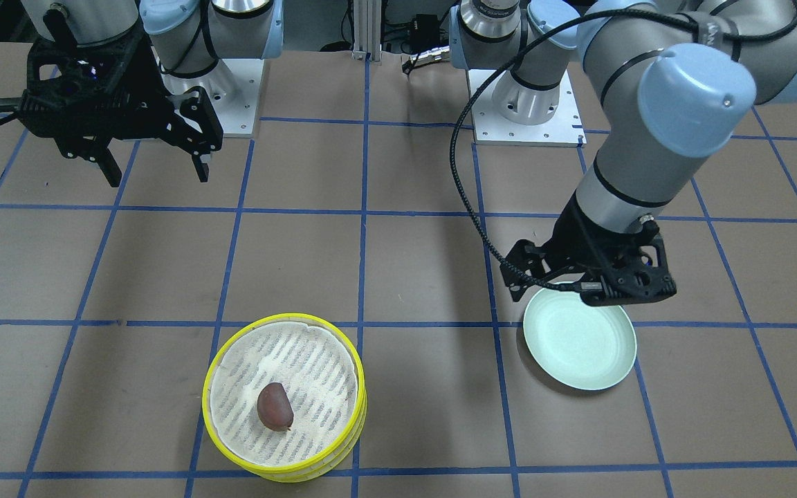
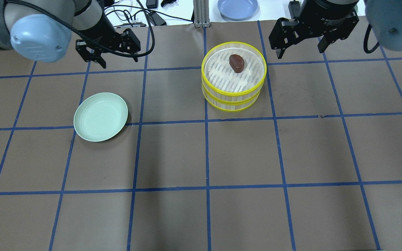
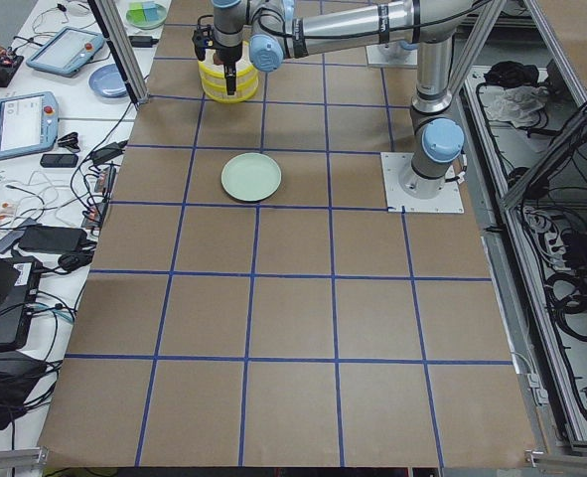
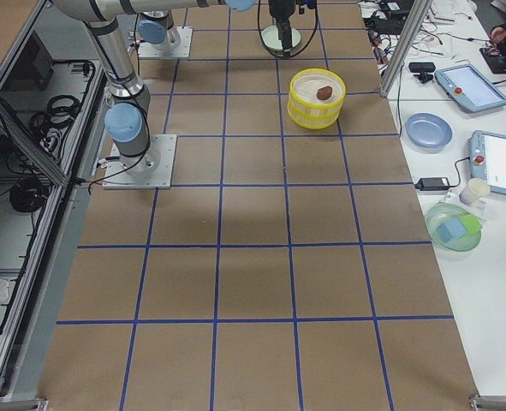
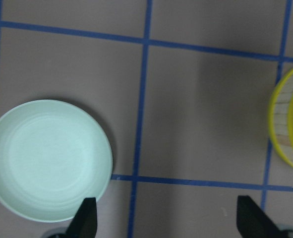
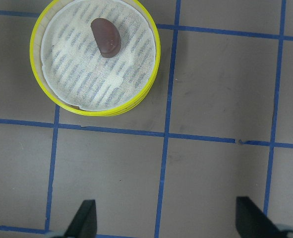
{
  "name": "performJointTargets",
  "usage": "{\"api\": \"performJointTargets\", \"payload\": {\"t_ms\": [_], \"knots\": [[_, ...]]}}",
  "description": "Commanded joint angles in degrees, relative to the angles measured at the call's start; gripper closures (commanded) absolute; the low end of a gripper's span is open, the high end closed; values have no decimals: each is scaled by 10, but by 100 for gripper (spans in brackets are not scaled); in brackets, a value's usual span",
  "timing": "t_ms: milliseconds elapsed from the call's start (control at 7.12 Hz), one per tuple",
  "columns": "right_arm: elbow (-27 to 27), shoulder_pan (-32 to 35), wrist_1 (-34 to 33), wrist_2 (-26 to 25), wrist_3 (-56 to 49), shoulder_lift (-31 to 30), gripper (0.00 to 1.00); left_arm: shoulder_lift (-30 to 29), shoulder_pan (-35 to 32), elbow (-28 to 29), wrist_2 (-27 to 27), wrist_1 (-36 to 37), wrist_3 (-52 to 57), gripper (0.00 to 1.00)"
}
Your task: Stack buns with steamer
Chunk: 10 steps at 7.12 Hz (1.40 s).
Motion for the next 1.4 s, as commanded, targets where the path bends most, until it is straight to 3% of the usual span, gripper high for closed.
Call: {"api": "performJointTargets", "payload": {"t_ms": [0, 281, 1264], "knots": [[0, 0, -1, 0, 0, 0, 0, 67, 19, -1, 53, -91, 31, 0], [0, 2, -1, 1, 0, 1, 0, 96, 30, -9, 54, -112, 32, 0], [1, 0, -2, 1, 0, 0, 0, 102, 37, -33, 28, -106, 31, 0]]}}
